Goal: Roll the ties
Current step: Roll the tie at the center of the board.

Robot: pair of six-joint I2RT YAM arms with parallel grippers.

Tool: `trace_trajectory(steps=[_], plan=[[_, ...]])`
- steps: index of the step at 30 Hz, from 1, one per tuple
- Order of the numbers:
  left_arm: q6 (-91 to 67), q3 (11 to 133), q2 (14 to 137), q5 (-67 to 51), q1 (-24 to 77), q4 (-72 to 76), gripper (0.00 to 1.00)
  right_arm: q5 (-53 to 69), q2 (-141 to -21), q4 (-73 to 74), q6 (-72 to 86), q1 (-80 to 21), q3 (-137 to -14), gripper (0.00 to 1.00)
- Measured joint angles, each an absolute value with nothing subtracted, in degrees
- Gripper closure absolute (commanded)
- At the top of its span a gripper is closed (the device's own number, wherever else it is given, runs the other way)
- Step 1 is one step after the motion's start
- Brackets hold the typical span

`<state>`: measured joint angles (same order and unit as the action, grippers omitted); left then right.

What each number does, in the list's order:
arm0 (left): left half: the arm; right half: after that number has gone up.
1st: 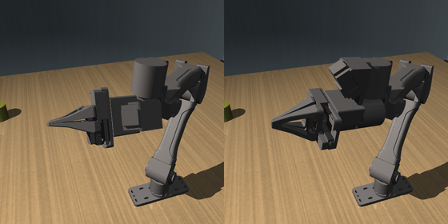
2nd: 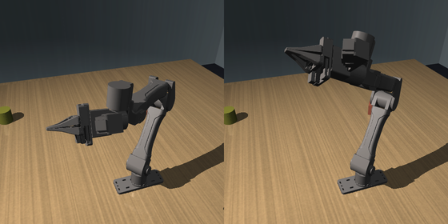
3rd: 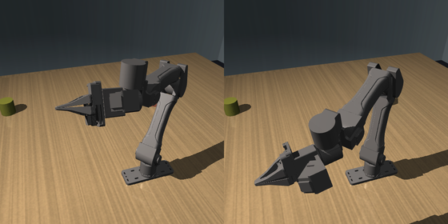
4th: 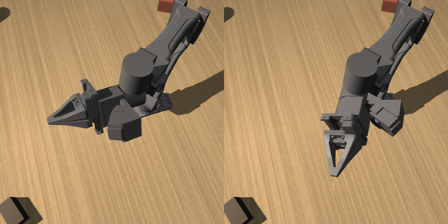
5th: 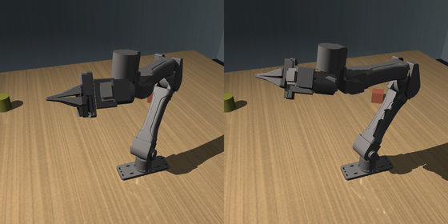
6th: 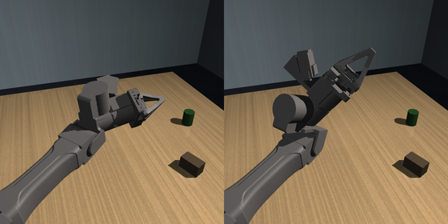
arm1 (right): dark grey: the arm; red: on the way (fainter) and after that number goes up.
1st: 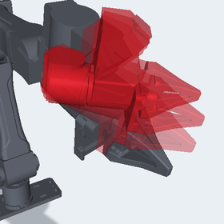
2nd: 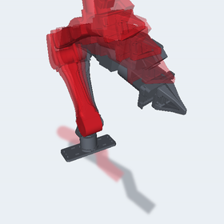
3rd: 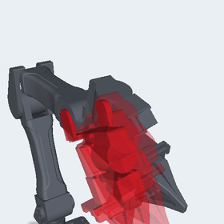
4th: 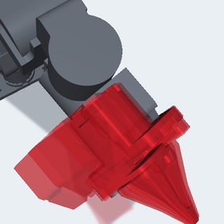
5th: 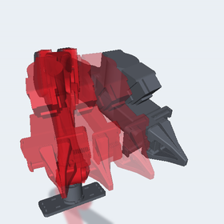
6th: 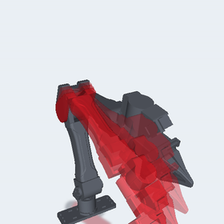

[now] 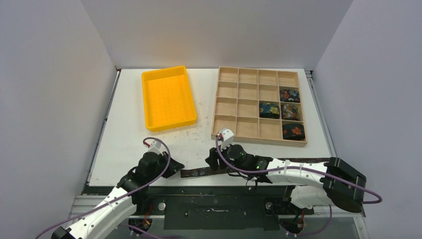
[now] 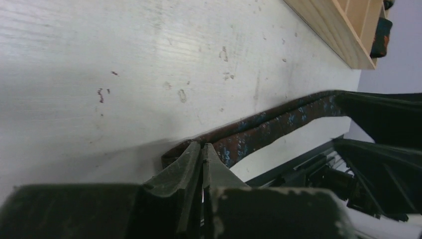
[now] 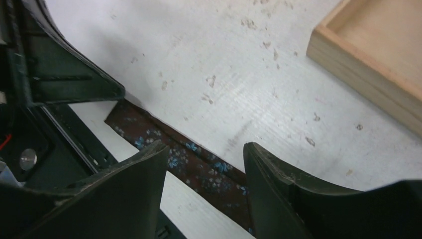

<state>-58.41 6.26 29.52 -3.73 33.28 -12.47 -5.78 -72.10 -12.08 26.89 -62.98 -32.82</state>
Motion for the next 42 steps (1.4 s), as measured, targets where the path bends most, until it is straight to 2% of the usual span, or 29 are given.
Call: trace_trajectory(steps=[5,11,18,23,26,35,42], plan=[[-59.4,6.1,25.4,-7.4,33.3,-11.8,1.00,-5.4,-71.9,-15.3,30.2,-63.0,-25.7,0.44],[-60.9,2.4,26.3,-8.5,33.3,-7.8,1.00,-5.2,-73.3,-19.4,33.0,-63.6,-24.9,0.43],[-61.7,1.3,28.1,-5.5,33.3,-10.8,1.00,-5.3,-76.5,-21.8,35.2,-66.1,-24.9,0.37],[-62.8,1.3,25.6,-2.1,33.3,-12.0,1.00,-5.8,-76.8,-22.7,36.8,-66.2,-24.9,0.38],[-62.8,1.4,23.8,-0.6,33.3,-12.7,1.00,-5.5,-76.9,-23.0,37.2,-66.2,-25.2,0.41],[-64.0,2.2,12.8,0.0,33.3,-17.6,1.00,0.6,-85.2,-21.7,36.8,-67.2,-35.3,0.59],[-64.6,2.1,10.3,-4.1,33.3,-17.2,1.00,2.2,-90.7,-20.0,37.2,-67.3,-37.5,0.63]])
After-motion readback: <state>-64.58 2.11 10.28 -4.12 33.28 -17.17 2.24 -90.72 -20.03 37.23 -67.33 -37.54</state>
